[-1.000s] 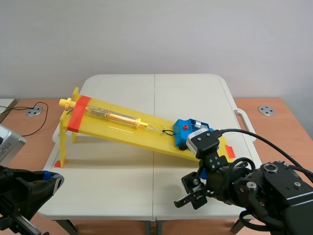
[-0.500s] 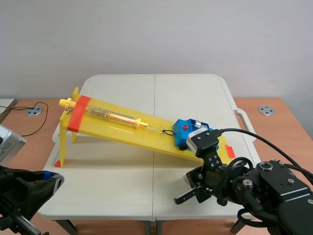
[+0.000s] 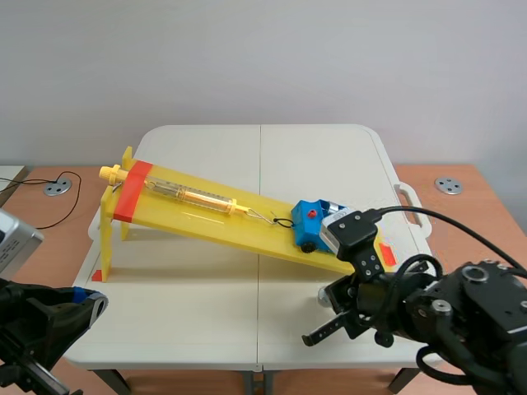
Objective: Place the four metal weights on the blue cart on the ramp.
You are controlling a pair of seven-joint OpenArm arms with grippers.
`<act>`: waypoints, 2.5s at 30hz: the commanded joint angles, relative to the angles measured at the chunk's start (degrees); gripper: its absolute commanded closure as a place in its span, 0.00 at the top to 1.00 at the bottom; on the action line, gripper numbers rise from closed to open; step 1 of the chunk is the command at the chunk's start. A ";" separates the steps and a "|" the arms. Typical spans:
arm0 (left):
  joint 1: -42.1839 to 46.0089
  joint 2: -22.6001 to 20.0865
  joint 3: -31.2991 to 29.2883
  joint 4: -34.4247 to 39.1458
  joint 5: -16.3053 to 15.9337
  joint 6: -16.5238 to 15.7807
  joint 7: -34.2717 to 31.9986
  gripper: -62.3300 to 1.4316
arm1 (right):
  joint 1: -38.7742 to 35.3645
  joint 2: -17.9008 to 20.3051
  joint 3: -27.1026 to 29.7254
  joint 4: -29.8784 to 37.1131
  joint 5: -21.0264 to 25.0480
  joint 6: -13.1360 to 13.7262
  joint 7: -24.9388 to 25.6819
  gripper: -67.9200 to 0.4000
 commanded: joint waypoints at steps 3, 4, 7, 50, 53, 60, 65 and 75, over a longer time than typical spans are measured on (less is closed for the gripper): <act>-1.11 0.59 -0.85 3.56 -2.51 -1.33 -5.51 0.08 | -3.41 4.63 4.35 15.93 4.72 -1.25 0.68 0.02; -1.11 0.59 -0.85 3.56 -2.51 -1.33 -5.51 0.08 | -4.79 5.20 5.40 17.92 5.57 -1.22 -0.15 0.02; -1.11 0.59 -0.85 3.56 -2.51 -1.33 -5.51 0.08 | -8.72 6.91 8.92 23.50 8.17 -1.22 -2.67 0.02; -1.09 0.57 -0.85 3.56 -2.51 -1.33 -5.42 0.08 | 14.34 -4.83 6.23 13.53 -0.70 -7.61 -5.25 0.02; -1.09 0.57 -0.85 3.56 -2.51 -1.33 -5.29 0.08 | 15.52 -5.31 5.18 11.85 -1.07 -7.96 -5.03 0.02; -1.09 0.59 -0.85 3.56 -2.51 -1.33 -5.07 0.08 | 17.42 -6.75 4.31 8.79 -1.81 -8.37 -4.00 0.02; -1.09 0.59 -0.85 3.56 -2.51 -1.33 -5.01 0.08 | 17.53 -6.86 4.31 7.76 -1.81 -8.37 -3.54 0.02; -1.09 0.59 -0.85 3.56 -2.51 -1.33 -4.90 0.08 | 17.53 -6.56 4.37 8.15 0.04 -8.11 -5.31 0.31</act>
